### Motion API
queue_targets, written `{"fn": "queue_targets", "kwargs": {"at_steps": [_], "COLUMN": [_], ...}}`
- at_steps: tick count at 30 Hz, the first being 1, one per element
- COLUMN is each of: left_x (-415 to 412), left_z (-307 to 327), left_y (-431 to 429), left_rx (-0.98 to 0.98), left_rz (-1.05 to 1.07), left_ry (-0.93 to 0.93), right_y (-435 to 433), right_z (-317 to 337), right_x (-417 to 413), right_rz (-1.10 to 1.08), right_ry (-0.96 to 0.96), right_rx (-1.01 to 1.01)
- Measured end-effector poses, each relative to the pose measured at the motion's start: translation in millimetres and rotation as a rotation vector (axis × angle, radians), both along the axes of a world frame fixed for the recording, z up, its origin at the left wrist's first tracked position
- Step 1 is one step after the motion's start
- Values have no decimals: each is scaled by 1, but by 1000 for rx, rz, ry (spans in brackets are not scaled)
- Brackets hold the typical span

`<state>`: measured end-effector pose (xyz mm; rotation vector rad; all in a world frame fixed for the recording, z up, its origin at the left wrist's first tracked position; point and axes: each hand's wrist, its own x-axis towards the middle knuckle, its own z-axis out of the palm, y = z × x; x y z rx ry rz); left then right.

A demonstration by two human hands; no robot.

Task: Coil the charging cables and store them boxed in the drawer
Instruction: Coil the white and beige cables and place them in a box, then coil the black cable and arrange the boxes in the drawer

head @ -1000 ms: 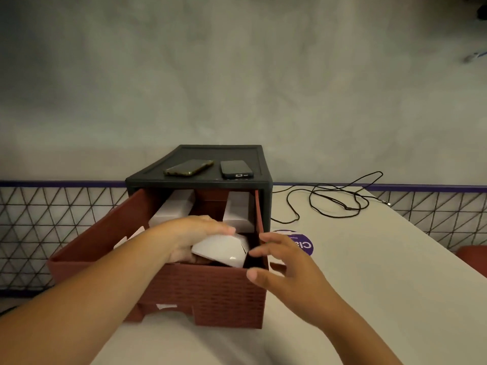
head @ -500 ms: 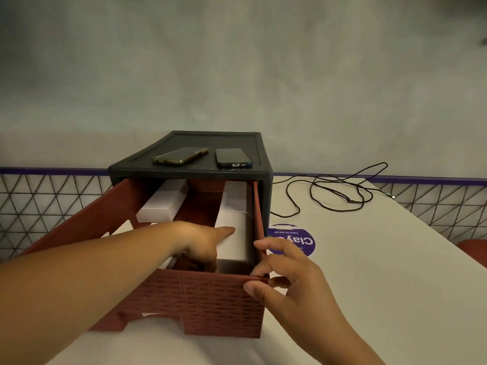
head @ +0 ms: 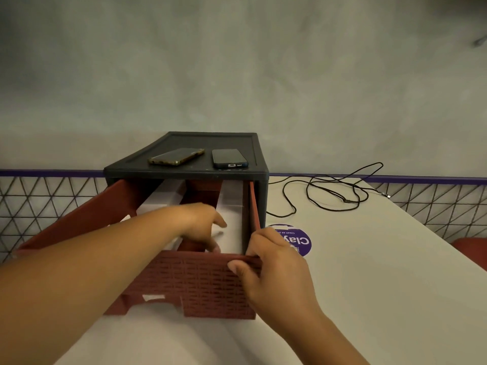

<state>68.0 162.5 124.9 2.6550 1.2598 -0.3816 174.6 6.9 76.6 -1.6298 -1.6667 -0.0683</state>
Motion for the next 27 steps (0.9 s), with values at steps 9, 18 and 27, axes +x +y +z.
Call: {"fn": "queue_targets", "kwargs": {"at_steps": [9,18,27], "left_x": [-27,-25,-21], "left_z": [34,-18,-31], "left_y": [-9,20,22], "left_rx": [-35,418,432], "left_rz": [31,-52,-11], "left_ry": [-629,-473,-535], "right_y": [75,126,143], "right_z": [11,1,-76], "right_x": [27,51,130], "right_rz": [-119,-139,-274], "right_ry": [71,278,131], "right_rx": [-114,13,-563]}}
